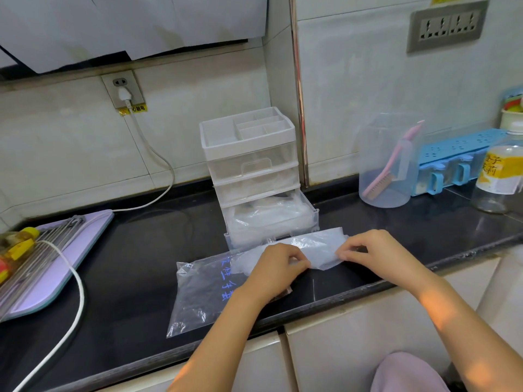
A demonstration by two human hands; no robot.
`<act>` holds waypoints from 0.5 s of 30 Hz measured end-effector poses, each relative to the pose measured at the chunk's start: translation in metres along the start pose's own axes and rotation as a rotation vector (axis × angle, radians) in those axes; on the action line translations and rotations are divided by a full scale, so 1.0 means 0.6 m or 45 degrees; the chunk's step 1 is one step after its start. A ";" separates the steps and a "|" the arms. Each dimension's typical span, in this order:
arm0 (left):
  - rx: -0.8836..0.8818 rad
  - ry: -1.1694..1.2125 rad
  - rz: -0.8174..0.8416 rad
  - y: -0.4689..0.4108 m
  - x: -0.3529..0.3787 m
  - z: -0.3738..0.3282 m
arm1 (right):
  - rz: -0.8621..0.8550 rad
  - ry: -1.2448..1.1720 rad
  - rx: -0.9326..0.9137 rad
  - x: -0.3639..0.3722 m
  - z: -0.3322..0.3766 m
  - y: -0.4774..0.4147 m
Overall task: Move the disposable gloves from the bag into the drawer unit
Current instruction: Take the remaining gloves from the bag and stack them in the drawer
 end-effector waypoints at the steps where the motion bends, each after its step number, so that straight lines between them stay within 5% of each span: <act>1: -0.013 0.028 0.011 -0.001 -0.003 0.001 | 0.006 -0.006 -0.002 -0.003 0.000 -0.001; 9: -0.092 0.136 0.023 -0.002 -0.008 -0.010 | 0.057 -0.011 0.042 -0.015 0.008 -0.011; 15: 0.053 0.153 0.050 -0.012 0.008 -0.027 | -0.035 -0.118 0.043 -0.024 0.021 -0.023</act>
Point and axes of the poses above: each hand's wrist, its own y-axis away from the middle knuckle, its own x-axis out of the palm, z = x × y, the point moved 1 cm from there along -y, towards the middle knuckle, and after that the axes turned 15 degrees about y, right-handed, at the moved point
